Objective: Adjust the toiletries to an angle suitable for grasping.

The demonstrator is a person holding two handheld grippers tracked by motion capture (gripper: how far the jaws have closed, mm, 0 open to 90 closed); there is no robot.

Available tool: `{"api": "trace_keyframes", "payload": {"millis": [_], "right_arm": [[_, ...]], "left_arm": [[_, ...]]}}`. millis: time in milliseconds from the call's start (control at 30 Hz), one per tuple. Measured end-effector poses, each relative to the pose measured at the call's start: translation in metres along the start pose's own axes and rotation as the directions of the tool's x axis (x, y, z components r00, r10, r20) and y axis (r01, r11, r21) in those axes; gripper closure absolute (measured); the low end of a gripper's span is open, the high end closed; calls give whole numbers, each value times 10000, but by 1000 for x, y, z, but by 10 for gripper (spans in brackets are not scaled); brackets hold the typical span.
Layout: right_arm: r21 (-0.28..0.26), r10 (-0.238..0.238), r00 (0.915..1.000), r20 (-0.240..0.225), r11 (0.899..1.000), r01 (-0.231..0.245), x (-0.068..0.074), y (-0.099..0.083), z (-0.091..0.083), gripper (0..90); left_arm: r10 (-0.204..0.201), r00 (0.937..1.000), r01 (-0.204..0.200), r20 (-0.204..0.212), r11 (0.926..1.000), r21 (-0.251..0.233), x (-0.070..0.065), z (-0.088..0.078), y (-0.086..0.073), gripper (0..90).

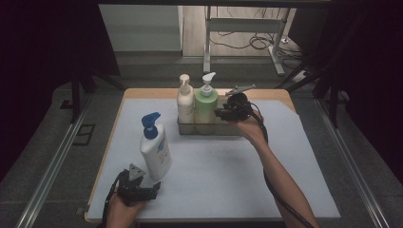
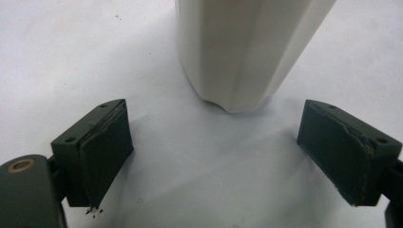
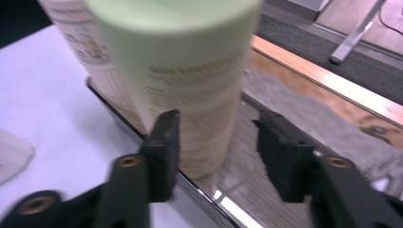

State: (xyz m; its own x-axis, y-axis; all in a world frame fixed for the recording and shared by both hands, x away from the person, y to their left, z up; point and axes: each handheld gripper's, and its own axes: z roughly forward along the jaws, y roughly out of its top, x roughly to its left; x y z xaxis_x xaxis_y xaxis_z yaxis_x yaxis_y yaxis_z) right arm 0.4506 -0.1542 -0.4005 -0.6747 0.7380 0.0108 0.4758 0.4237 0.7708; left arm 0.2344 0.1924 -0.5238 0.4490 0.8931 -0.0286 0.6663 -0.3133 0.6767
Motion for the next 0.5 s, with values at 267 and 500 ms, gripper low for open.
{"api": "trace_keyframes", "payload": {"millis": [267,500], "right_arm": [[103,396,9969,682,9991,-404,-14,-7,7,792],[325,622,9918,1117,9973,-662,-17,-7,25,879]], "left_arm": [[1,10000,-1,-5,10000,0,0,0,0,108],[3,10000,-3,2,10000,18,0,0,0,108]]}}
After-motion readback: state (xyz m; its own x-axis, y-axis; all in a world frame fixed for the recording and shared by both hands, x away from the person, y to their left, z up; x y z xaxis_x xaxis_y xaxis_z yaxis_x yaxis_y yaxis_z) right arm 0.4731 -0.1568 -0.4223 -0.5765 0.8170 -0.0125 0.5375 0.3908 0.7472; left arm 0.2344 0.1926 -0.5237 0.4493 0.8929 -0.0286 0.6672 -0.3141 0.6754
